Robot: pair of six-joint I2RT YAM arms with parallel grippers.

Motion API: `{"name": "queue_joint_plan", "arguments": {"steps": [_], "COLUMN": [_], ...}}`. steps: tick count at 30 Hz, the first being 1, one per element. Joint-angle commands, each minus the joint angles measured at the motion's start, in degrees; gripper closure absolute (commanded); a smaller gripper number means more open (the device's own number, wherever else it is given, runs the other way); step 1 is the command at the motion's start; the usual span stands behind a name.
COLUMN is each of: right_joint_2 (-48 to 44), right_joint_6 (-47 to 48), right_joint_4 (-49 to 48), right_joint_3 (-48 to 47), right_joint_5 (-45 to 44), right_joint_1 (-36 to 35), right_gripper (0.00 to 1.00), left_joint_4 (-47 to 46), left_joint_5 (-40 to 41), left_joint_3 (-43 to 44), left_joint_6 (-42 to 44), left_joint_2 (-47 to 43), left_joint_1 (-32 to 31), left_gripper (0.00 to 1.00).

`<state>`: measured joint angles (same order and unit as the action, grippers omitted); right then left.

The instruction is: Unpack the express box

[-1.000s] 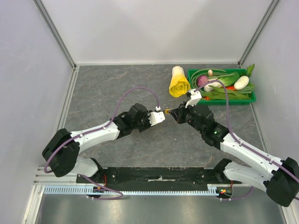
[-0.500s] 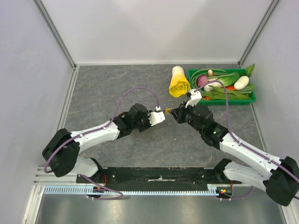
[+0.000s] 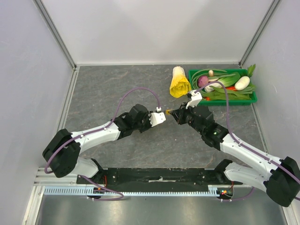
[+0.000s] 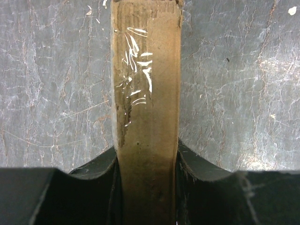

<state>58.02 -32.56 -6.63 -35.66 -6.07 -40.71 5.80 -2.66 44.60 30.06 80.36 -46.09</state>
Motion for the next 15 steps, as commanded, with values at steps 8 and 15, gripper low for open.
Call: {"name": "queue_joint_plan", "arguments": {"steps": [8, 15], "right_joint_2": [0.43, 0.60], "right_joint_6": [1.09, 1.00], "right_joint_4": [4.08, 6.46], "right_joint_3": [4.28, 4.28], "right_joint_5": [5.35, 5.89], "right_joint_1": [0.28, 0.19], "right_gripper": [1.00, 1.00], "left_joint_4": [3.07, 4.74], "left_joint_5": [-0.59, -2.71], "left_joint_3": [-0.83, 0.75], "left_joint_6": [-7.03, -9.41], "left_joint_2": [4.19, 5.33], "left_joint_1": [1.08, 3.80], "left_gripper": [0.73, 0.75]}}
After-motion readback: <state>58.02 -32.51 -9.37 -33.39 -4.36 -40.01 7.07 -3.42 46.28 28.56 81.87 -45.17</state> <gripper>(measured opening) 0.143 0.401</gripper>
